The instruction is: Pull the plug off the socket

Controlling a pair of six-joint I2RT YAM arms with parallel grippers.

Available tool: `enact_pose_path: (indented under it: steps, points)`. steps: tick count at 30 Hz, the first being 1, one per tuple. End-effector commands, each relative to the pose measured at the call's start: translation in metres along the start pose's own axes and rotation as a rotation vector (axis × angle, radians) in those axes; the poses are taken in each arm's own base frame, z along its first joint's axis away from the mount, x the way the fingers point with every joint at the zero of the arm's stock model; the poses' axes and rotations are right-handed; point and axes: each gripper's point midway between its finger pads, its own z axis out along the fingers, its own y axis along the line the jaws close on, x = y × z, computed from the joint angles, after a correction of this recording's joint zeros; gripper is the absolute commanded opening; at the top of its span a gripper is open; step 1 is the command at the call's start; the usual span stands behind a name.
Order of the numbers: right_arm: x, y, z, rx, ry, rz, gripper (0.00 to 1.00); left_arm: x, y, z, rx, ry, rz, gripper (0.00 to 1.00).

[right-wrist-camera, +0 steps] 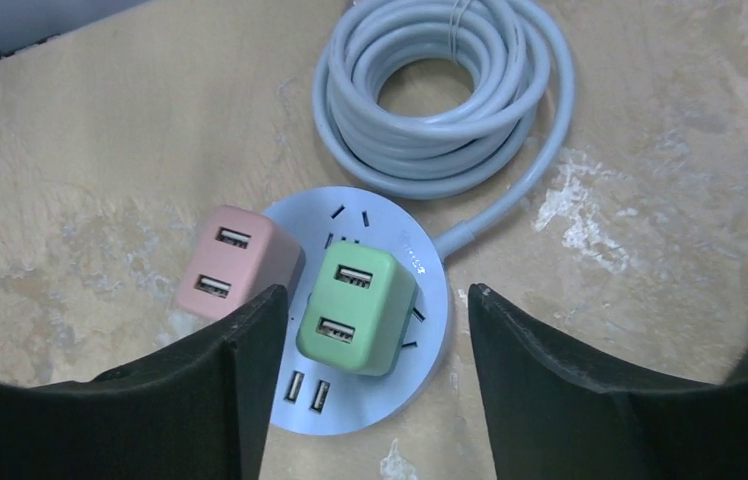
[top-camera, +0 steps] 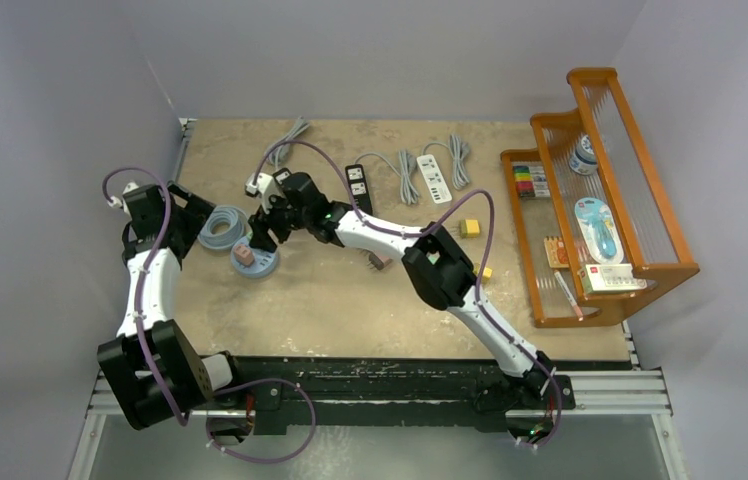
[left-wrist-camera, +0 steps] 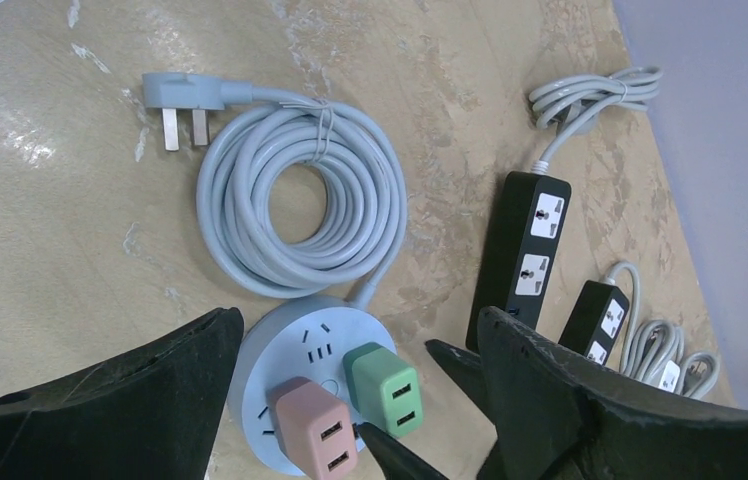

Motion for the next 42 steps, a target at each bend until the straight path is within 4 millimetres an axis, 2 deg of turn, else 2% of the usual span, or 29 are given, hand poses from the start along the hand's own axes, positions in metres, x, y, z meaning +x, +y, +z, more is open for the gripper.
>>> enact_pose_path:
  steps: [1,5,7,8,10,13,16,19,23,27,32,36,38,41,42]
  points:
    - [-0.019,0.006,0.005,-0.025,-0.028,-0.022,0.65,-0.007,-0.006,0.003,0.030,-0.029,-0.003,0.87]
    - [-0.008,0.002,0.011,-0.015,-0.015,-0.005,0.56,-0.005,-0.004,0.005,0.031,-0.026,-0.003,0.88]
    - [-0.004,0.001,0.012,-0.011,-0.010,0.005,0.46,-0.003,-0.002,0.007,0.028,-0.021,-0.001,0.88]
    - [-0.004,0.001,0.013,-0.009,-0.009,0.011,0.37,-0.002,-0.002,0.007,0.031,-0.017,-0.001,0.88]
    - [-0.007,0.003,0.011,-0.015,-0.016,0.022,0.00,0.003,-0.002,0.010,0.041,-0.001,-0.001,0.88]
    - [-0.032,-0.006,-0.007,0.033,-0.086,0.043,0.00,0.013,-0.005,0.014,0.078,0.036,-0.008,0.88]
    - [-0.067,-0.018,-0.040,0.052,-0.206,0.087,0.00,0.027,-0.010,0.018,0.116,0.092,-0.027,0.89]
    - [-0.096,-0.021,-0.068,0.047,-0.291,0.088,0.00,0.045,-0.016,0.020,0.150,0.144,-0.051,0.89]
    - [-0.119,-0.025,-0.091,0.075,-0.364,0.078,0.00,0.079,-0.032,0.021,0.184,0.203,-0.026,0.89]
    - [-0.130,-0.030,-0.098,0.085,-0.402,0.094,0.00,0.100,-0.041,0.025,0.208,0.229,-0.040,0.89]
    - [-0.134,-0.025,-0.096,0.052,-0.412,0.113,0.00,0.100,-0.053,0.027,0.256,0.232,-0.075,0.90]
    - [-0.144,-0.017,-0.102,0.007,-0.445,0.119,0.00,0.103,-0.053,0.031,0.262,0.241,-0.101,0.90]
    - [-0.149,-0.009,-0.104,-0.038,-0.461,0.128,0.00,0.105,-0.058,0.031,0.302,0.242,-0.155,0.83]
    - [-0.152,0.000,-0.108,-0.081,-0.477,0.143,0.00,0.105,-0.068,0.030,0.377,0.234,-0.251,0.59]
    - [-0.153,0.002,-0.109,-0.089,-0.479,0.147,0.00,0.105,-0.068,0.030,0.388,0.229,-0.269,0.48]
